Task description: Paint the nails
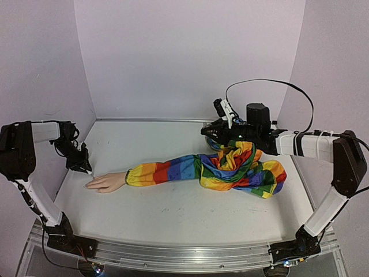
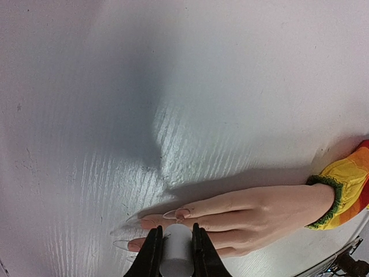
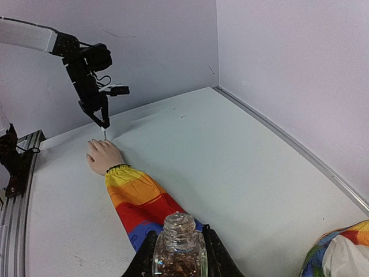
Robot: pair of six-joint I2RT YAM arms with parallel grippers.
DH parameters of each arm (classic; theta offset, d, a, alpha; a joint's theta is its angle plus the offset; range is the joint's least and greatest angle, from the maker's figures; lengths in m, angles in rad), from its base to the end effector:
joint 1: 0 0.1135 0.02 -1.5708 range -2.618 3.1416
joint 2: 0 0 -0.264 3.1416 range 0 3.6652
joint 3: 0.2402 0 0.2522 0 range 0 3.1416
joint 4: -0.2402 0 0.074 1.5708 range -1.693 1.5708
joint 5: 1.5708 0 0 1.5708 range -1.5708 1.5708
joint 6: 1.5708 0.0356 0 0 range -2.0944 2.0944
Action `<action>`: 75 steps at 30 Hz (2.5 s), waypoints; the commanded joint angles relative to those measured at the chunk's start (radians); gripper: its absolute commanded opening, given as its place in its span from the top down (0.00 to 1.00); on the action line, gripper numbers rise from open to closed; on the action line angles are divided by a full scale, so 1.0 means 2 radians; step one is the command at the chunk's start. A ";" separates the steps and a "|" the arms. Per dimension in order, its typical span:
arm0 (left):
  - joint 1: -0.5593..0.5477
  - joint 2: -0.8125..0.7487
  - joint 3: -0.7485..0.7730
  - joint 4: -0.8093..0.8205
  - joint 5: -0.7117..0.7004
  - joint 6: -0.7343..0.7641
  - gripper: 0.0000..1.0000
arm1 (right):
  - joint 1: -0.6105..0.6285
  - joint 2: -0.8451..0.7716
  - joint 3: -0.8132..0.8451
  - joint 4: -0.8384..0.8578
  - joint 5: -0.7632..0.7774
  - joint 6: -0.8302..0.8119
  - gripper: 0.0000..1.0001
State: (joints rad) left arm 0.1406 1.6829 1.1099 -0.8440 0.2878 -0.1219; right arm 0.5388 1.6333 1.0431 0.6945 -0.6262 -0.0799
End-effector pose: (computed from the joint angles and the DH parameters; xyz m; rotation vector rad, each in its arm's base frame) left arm 0.3029 0.0327 0.1866 -0.3541 2.9349 -0.4262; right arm 0.3118 0.2107 0.3012 -0.9388 1.2238 0.8241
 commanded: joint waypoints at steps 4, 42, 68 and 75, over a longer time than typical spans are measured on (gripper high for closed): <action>0.003 0.002 0.000 0.009 0.003 0.010 1.00 | -0.002 0.002 0.025 0.018 -0.017 -0.003 1.00; 0.004 0.008 0.002 0.004 -0.017 0.013 1.00 | -0.002 0.003 0.028 0.015 -0.021 -0.002 1.00; 0.005 -0.021 -0.002 0.004 -0.040 0.010 1.00 | -0.002 0.005 0.030 0.014 -0.023 -0.002 1.00; 0.004 -0.042 -0.006 0.021 -0.001 0.010 1.00 | -0.002 0.009 0.033 0.013 -0.024 -0.002 1.00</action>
State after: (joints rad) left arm 0.1452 1.6585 1.0981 -0.8387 0.2264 -0.1043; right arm 0.5377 1.6394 1.0527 0.6800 -0.6426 -0.0799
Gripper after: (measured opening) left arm 0.150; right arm 0.223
